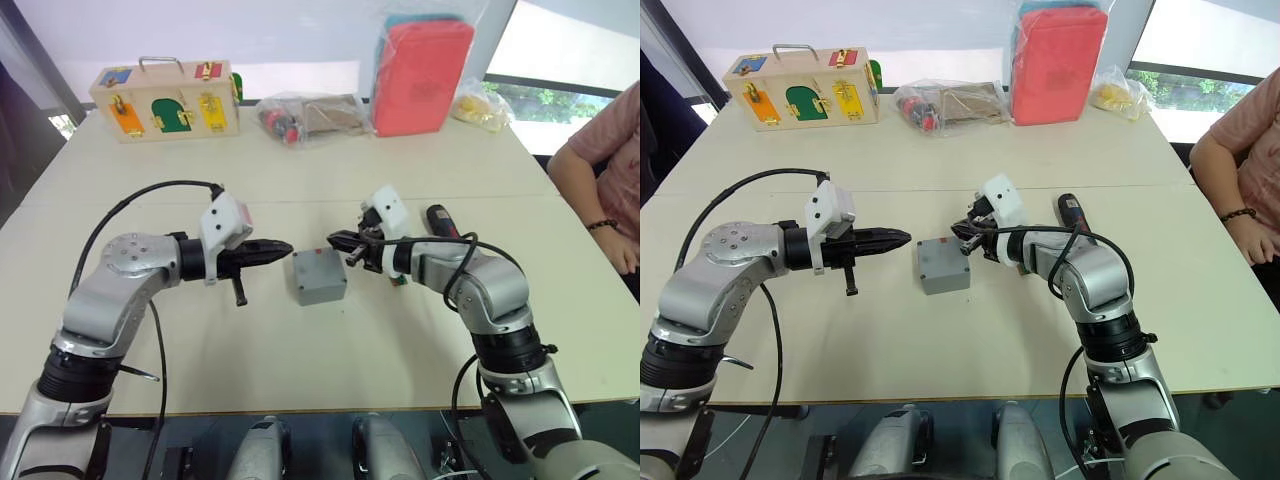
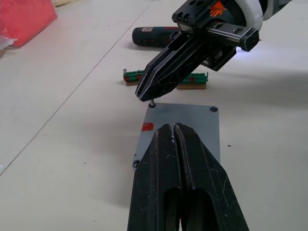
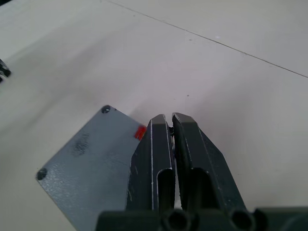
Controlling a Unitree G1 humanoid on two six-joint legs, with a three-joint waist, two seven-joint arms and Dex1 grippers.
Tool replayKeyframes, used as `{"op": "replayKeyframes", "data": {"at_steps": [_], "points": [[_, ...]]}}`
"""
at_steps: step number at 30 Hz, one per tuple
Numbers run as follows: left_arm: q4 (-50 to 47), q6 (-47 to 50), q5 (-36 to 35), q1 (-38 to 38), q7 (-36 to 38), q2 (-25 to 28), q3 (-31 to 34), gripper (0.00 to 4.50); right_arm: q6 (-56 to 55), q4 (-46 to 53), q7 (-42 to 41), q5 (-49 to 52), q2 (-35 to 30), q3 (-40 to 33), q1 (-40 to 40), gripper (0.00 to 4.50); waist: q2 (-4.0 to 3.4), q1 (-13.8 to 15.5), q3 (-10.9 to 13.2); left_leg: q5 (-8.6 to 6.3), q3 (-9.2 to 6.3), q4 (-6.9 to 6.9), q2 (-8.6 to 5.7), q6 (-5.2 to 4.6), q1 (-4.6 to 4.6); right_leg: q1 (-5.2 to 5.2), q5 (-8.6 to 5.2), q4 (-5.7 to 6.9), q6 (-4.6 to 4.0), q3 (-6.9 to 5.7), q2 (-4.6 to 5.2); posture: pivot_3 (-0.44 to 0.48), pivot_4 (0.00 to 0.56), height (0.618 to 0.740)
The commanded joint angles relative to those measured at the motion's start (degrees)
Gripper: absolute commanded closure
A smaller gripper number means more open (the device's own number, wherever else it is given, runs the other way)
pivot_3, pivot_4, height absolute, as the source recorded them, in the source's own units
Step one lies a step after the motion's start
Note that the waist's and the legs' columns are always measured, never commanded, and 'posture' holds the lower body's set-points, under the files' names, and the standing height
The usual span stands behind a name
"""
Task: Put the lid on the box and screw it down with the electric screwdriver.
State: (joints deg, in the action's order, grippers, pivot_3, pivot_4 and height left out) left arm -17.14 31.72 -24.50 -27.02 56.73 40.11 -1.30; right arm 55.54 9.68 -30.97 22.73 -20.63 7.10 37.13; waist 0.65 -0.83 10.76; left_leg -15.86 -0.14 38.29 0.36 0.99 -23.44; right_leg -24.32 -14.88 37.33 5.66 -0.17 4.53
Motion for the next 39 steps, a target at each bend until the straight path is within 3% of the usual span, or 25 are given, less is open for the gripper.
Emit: {"op": "replayKeyframes", "data": {"at_steps": [1,18,21,23,30,35,39], "points": [[-2.13,-0.34,-0.96,0.08,-0.47,0.39,1.14,4.50,-1.94,0.16,-0.79,-0.48,-0.58,0.20,0.09,4.40,0.00,0.00,0.00,0.00,0.00,0.00,0.00,0.00,0.00,0.00,0.00,0.00,0.00,0.00,0.00,0.000,0.150,0.730],[-2.75,0.19,-1.16,0.14,-1.16,0.03,0.94,4.50,-3.92,-1.10,-2.58,-2.67,-0.83,3.29,-1.68,4.40,0.01,0.00,-0.01,0.00,0.00,0.00,0.00,0.00,0.00,0.00,0.00,0.00,0.00,0.00,0.00,0.000,0.150,0.730],[-2.87,0.29,-1.23,0.14,-1.35,-0.12,0.88,4.50,-3.90,-0.65,-3.60,-2.08,-1.21,3.06,-1.77,3.64,0.01,0.01,-0.01,0.00,0.00,0.00,0.00,0.00,0.01,0.00,0.00,0.00,0.00,0.00,0.00,0.000,0.150,0.730],[-3.02,0.41,-1.33,0.15,-1.45,-0.18,0.92,4.50,-3.88,0.54,-4.57,-1.45,-2.10,2.16,-1.50,2.70,0.01,0.01,-0.01,0.00,0.00,0.00,0.00,0.00,0.01,0.00,0.00,0.00,0.00,0.00,0.00,0.000,0.150,0.730],[-3.79,1.08,-2.26,-0.36,-2.37,-1.01,0.18,4.50,-1.99,4.66,-6.70,0.33,-9.30,-3.60,0.09,0.16,0.01,0.21,0.00,0.00,-0.01,0.01,-0.02,0.00,0.00,0.01,0.00,0.00,0.00,0.00,0.05,0.000,0.150,0.730],[-2.97,0.40,-3.42,-0.92,-1.19,-1.02,0.89,4.50,8.34,4.66,-6.30,2.05,-19.03,-10.21,3.35,0.02,0.01,0.16,0.00,0.00,0.00,0.00,-0.01,0.00,0.00,0.01,0.00,-0.01,0.00,0.00,0.03,0.000,0.150,0.730],[-2.93,-0.83,-3.98,-1.29,0.39,-0.95,0.66,4.50,20.29,-3.06,-9.08,0.62,-30.71,-4.61,10.56,0.02,-0.04,0.17,0.03,0.00,0.01,-0.01,-0.02,-0.01,0.00,0.01,0.00,-0.03,-0.01,0.00,0.06,0.000,0.150,0.730]]}}
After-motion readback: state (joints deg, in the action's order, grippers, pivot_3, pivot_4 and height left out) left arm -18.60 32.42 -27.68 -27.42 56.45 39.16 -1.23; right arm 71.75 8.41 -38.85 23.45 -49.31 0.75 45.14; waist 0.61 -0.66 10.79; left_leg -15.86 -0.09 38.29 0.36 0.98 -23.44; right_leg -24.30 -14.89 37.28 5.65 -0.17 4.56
